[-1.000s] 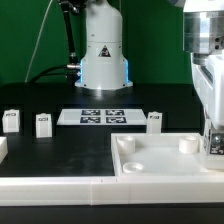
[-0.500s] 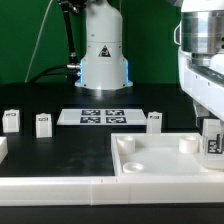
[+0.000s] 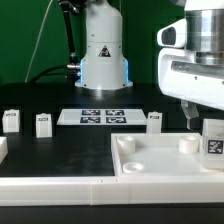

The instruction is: Assemble one leg

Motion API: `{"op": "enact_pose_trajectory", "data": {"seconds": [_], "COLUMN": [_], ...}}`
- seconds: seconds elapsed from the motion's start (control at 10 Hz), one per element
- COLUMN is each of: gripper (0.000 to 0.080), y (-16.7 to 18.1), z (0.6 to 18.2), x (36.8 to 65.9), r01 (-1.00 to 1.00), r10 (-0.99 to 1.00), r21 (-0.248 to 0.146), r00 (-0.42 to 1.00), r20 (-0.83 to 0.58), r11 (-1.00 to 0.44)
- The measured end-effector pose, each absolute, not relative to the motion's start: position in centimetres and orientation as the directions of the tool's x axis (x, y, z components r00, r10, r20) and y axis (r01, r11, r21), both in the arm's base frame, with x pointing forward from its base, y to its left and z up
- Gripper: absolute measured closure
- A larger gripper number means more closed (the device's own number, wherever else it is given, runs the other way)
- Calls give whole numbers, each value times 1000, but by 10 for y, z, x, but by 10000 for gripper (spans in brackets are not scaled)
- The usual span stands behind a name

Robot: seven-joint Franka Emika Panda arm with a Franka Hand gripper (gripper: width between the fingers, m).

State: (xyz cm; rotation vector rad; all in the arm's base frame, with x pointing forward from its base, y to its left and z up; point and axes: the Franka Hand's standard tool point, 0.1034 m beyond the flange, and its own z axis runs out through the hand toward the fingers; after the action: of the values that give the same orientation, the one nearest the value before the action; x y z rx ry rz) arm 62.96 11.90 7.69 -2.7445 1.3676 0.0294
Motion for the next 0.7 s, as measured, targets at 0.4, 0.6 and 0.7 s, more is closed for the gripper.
{"op": "enact_pose_trajectory", "data": {"seconds": [0.4,0.6,0.7], "gripper": [151,151,151], "y": [119,119,120], "z": [76,76,76], "x": [629,629,629], "r01": [-564,-442,-388], "r10": [-563,-442,-388], "r21": [-68,-71,-69], "r00": [826,897,922], "r20": [-28,-18,-13], "r11": [-823,-894,-919]}}
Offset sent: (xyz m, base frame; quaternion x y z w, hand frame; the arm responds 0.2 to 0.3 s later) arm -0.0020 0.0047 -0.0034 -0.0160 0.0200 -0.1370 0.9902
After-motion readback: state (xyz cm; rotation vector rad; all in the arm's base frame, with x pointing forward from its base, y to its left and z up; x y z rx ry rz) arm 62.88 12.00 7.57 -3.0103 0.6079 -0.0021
